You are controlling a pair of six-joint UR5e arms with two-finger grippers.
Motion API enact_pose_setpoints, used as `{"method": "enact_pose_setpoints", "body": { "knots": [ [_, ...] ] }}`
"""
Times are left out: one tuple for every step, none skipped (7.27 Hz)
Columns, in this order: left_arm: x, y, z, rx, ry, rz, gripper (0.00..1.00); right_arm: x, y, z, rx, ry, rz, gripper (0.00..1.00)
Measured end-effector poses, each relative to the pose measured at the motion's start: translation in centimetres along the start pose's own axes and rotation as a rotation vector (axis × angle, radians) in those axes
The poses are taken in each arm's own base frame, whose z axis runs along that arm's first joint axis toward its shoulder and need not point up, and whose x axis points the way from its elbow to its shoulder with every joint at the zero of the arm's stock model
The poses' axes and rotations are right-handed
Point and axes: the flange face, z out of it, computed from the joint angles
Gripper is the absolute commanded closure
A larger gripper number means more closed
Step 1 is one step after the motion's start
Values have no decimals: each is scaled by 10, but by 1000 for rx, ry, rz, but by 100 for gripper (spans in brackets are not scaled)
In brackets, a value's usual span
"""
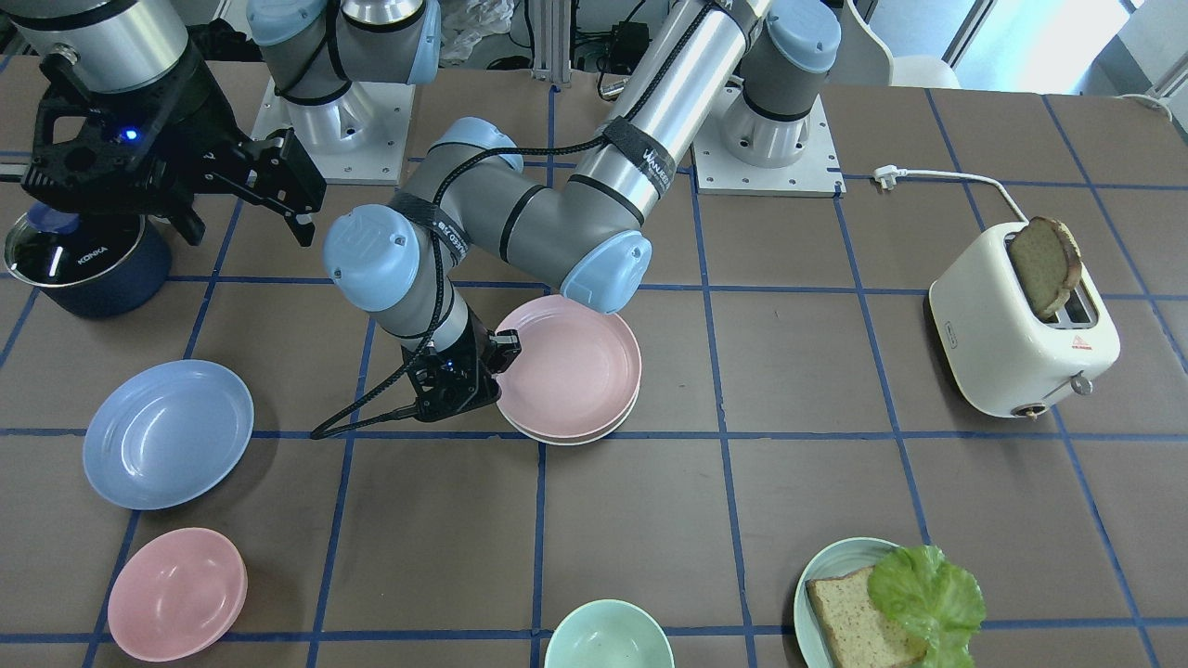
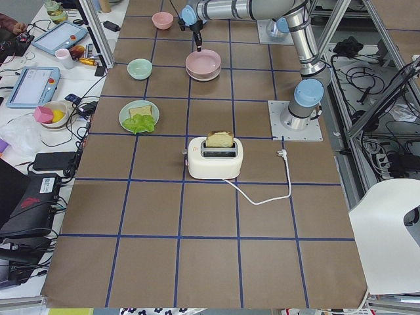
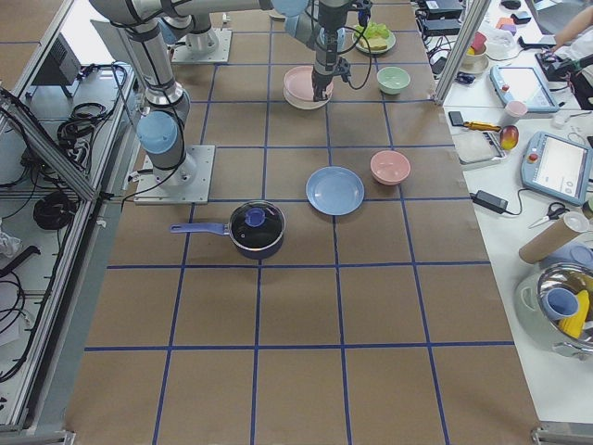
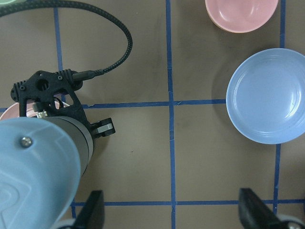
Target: Stack three plates with pink and blue
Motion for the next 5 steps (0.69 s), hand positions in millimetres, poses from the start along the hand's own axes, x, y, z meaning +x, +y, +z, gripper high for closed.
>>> {"method": "enact_pose_setpoints", "body": {
  "knots": [
    [3, -2, -1, 5, 2, 3, 97, 0, 0, 0, 0, 0, 0, 0],
    [4, -2, -1, 7, 0, 9, 97, 0, 0, 0, 0, 0, 0, 0],
    [5, -1, 1, 6, -4, 12, 97, 0, 0, 0, 0, 0, 0, 0],
    [5, -1, 4, 3, -10, 14, 97, 0, 0, 0, 0, 0, 0, 0],
    [5, 0, 8, -1, -16, 16, 96, 0, 0, 0, 0, 0, 0, 0]
  ]
}}
